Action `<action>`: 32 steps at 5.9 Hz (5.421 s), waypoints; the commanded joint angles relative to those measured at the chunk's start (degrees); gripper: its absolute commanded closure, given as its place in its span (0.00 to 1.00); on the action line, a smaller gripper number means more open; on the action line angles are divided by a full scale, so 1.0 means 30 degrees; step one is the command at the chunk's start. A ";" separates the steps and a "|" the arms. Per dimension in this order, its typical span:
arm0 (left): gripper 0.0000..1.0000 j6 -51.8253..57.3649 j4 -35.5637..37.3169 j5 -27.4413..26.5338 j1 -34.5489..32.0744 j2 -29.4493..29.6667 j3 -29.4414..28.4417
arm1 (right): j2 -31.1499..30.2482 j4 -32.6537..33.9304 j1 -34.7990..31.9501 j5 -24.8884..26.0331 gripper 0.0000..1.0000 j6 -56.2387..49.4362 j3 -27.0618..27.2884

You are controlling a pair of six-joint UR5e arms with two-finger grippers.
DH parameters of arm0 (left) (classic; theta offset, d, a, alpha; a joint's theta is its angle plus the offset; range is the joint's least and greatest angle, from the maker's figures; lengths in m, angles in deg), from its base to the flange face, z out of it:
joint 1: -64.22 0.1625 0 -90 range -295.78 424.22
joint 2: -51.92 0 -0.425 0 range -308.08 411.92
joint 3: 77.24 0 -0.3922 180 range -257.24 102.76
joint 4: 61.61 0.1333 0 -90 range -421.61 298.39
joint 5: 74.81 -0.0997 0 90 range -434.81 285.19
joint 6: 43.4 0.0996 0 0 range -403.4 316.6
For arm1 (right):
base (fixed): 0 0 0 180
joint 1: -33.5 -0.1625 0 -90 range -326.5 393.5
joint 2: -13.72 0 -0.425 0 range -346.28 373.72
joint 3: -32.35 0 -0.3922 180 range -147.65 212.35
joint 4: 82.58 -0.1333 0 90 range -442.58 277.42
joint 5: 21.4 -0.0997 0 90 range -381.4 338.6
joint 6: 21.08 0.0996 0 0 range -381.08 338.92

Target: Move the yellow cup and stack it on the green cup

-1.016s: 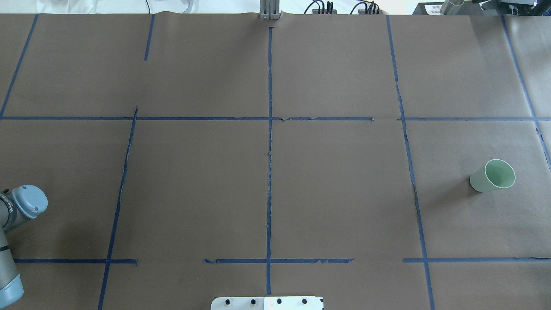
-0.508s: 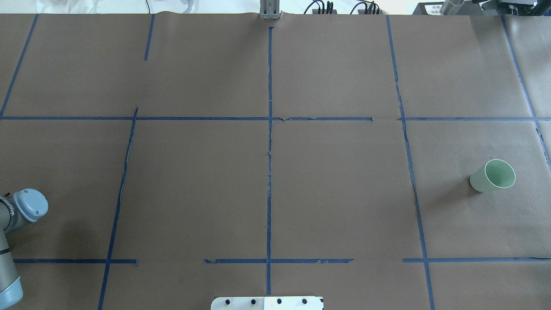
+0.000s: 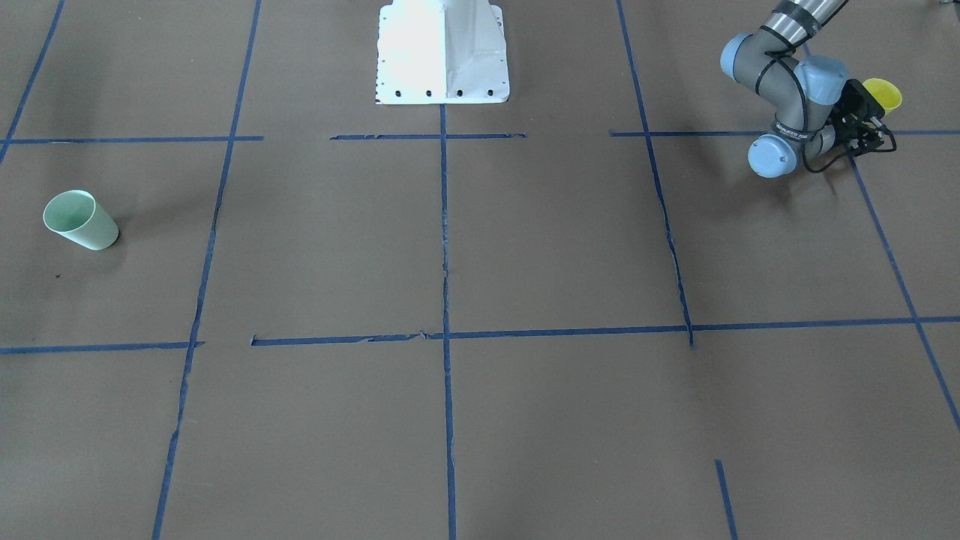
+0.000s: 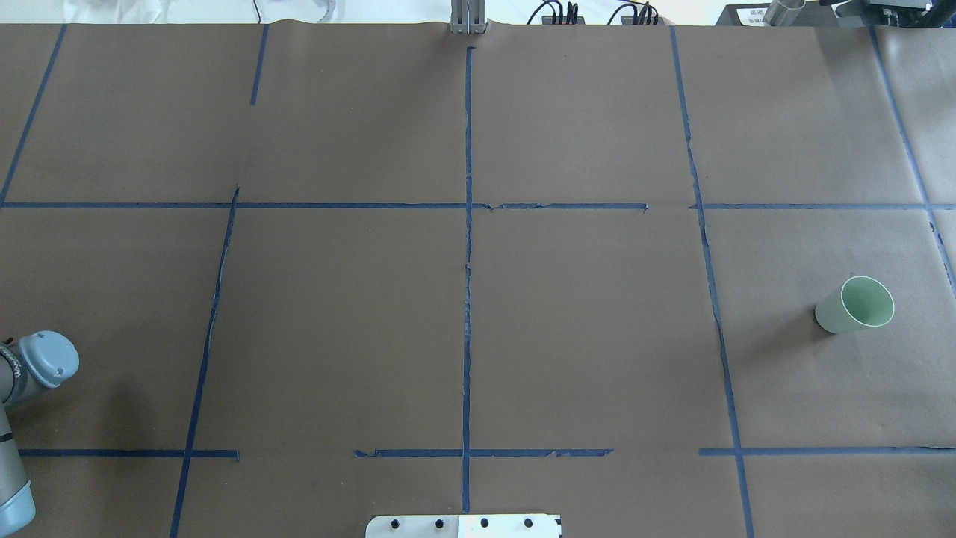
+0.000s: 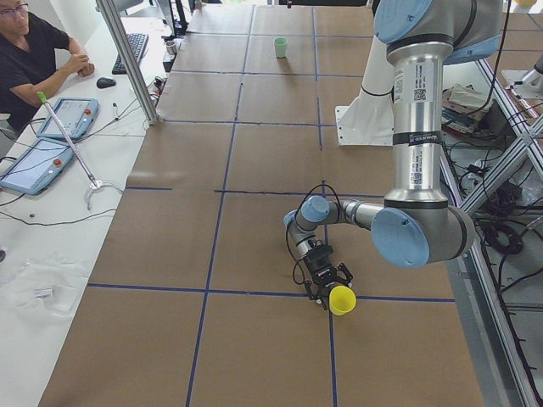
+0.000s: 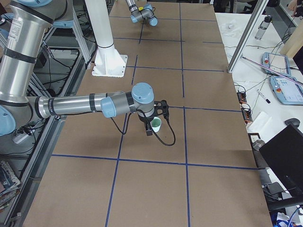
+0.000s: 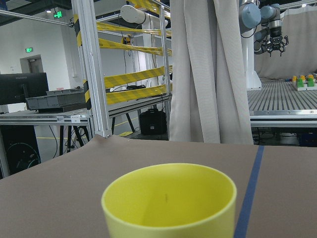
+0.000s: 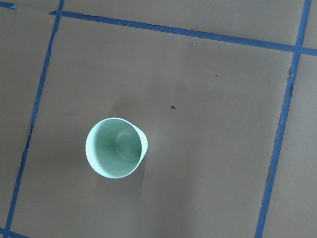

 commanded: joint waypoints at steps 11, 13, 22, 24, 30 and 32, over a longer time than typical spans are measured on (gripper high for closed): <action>0.75 0.0103 0.0943 -0.6841 -0.0052 -0.0400 0.1917 | 0.0015 0.0167 0.0149 -0.0417 0.00 0.0226 0.0318; 0.81 0.0248 0.0826 -0.9405 -0.0052 -0.0109 0.2444 | -0.0014 0.0197 0.0149 -0.0446 0.00 0.0255 0.0317; 0.89 2.2473 -1.8239 -2.0634 -0.3011 0.4016 0.3360 | -0.0131 0.0051 0.0120 -0.0971 0.00 0.1802 0.0434; 0.89 2.9445 -2.5542 -2.0429 -0.2544 0.7552 -0.0525 | 0.0276 -0.0037 0.0120 -0.0918 0.00 0.2535 0.0610; 0.92 4.2536 -3.5032 -0.9075 -0.0755 1.1375 -0.0514 | 0.5535 -0.0008 0.2949 -0.0829 0.00 0.4867 0.1284; 0.92 4.2730 -3.7337 -0.5996 -0.0581 1.1409 -0.0776 | 0.8032 0.0109 0.4187 -0.0828 0.00 0.7333 0.1284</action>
